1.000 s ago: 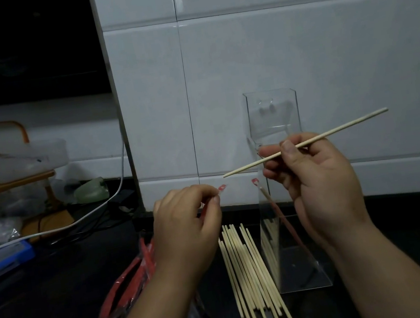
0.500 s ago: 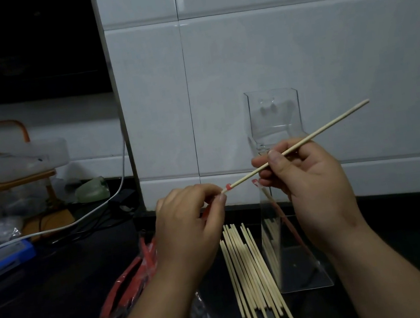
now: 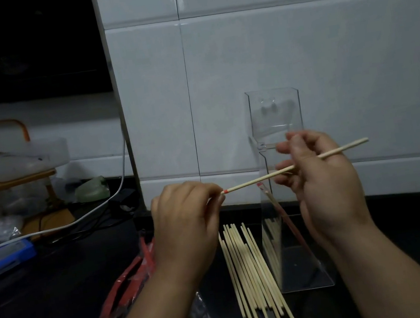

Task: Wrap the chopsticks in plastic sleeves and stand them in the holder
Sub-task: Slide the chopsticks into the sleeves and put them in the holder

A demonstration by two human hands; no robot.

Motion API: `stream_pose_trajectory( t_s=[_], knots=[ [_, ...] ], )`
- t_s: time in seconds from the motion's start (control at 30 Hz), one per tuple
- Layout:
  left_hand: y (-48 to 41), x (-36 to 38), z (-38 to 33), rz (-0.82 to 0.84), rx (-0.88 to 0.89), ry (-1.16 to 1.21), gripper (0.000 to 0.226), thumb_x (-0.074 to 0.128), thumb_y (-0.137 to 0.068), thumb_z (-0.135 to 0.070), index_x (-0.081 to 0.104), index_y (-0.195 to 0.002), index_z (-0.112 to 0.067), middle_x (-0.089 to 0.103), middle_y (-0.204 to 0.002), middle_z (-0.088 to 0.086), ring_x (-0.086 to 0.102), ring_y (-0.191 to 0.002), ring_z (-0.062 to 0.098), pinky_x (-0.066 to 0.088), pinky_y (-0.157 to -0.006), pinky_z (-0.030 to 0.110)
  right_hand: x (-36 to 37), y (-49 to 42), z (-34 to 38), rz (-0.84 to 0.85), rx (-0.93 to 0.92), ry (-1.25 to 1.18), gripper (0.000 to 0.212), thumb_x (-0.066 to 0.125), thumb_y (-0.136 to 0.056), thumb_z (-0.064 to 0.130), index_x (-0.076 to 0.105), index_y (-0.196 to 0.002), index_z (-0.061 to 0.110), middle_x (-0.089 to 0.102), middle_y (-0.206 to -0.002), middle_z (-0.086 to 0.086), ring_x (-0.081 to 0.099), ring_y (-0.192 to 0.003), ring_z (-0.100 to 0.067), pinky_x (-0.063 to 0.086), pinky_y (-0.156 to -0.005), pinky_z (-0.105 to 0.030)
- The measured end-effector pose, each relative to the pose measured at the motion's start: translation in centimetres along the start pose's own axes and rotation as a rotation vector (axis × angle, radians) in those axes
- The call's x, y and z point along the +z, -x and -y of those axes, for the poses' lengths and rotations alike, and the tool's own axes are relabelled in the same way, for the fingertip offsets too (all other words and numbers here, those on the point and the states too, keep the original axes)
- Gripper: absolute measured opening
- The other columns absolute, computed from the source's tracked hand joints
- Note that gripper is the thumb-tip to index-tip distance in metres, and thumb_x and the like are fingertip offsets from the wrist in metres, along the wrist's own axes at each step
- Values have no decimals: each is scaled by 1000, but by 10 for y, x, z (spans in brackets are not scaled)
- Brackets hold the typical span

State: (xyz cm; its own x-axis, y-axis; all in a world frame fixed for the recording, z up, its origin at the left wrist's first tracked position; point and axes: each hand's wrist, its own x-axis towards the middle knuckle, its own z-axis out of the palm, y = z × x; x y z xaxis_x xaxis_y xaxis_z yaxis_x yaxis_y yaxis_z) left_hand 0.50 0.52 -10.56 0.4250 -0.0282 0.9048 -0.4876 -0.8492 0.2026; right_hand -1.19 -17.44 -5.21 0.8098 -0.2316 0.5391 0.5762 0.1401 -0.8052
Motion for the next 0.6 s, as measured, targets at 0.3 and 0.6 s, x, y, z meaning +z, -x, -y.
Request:
stream_pose_trajectory(
  t_s=[0.3,0.6],
  knots=[
    [0,-2,5,-26,-127,-81,12,55,-89,-35,65,-85,-28,62,-78,-12,53,-80,20,32,-68,33,-4,1,2,-134,-81,-101,11,54,-99,12,53,-98,23,58,-69,5,57,-65,-10,53,-61,-29],
    [1,-2,2,-17,-40,-33,16,56,-91,-36,69,-92,-26,65,-83,-13,55,-81,14,30,-70,30,2,8,1,-149,-213,187,15,67,-91,12,63,-99,24,72,-79,-2,70,-71,-11,58,-64,-23]
  ],
)
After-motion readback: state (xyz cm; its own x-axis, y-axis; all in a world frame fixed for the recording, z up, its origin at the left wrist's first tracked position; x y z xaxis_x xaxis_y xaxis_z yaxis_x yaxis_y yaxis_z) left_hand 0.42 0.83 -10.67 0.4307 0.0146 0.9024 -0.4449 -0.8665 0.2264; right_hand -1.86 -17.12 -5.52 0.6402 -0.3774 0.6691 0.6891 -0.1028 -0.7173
